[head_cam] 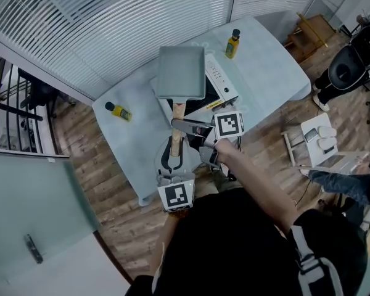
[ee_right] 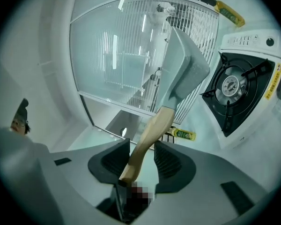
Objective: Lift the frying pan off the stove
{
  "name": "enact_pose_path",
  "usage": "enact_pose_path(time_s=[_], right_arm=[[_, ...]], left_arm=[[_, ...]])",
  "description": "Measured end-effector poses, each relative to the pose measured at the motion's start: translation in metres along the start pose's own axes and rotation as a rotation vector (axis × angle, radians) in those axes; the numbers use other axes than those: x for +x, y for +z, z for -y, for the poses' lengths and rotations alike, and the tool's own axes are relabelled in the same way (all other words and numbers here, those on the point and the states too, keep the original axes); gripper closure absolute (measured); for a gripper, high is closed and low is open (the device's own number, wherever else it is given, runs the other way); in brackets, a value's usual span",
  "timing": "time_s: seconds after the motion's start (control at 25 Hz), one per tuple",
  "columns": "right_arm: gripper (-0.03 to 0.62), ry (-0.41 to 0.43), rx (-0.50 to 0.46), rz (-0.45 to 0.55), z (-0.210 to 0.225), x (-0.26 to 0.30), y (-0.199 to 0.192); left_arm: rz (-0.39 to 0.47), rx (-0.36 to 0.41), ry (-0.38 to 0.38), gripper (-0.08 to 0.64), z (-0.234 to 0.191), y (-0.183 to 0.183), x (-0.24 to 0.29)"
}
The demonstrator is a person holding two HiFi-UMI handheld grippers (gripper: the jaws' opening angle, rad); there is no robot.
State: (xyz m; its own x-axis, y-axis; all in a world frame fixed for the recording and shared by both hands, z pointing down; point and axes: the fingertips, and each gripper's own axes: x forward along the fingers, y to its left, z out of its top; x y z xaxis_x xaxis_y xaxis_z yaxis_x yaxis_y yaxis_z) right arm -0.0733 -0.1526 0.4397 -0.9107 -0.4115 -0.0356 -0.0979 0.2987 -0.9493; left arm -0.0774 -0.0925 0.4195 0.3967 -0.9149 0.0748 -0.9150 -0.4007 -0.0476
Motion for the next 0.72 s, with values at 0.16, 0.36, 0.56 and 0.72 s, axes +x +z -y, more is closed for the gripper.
enact_pose_path(time_s=[0.16, 0.36, 0.56, 0.72], right_arm=[[0.442, -0.001, -0.061, 0.009, -0.011, 0.004, 0.002], [0.442, -0.012, -0.072, 0.020, -0.016, 0.007, 0.001], [0.443, -0.014, -0.098, 0.024, -0.020, 0.011, 0.003], [0.443, -0.026, -0.071, 0.037, -0.022, 0.011, 0.003]], left_arm=[[0.011, -0.001, -0.021, 0.425, -0.005, 0.009, -0.005], [0.017, -0.007, -0.036, 0.425, -0.010, 0.011, -0.009], [0.022, -0.002, -0.046, 0.425, -0.013, 0.014, -0.009], [0.019, -0.012, -0.048, 0.425, -0.014, 0.015, -0.010]])
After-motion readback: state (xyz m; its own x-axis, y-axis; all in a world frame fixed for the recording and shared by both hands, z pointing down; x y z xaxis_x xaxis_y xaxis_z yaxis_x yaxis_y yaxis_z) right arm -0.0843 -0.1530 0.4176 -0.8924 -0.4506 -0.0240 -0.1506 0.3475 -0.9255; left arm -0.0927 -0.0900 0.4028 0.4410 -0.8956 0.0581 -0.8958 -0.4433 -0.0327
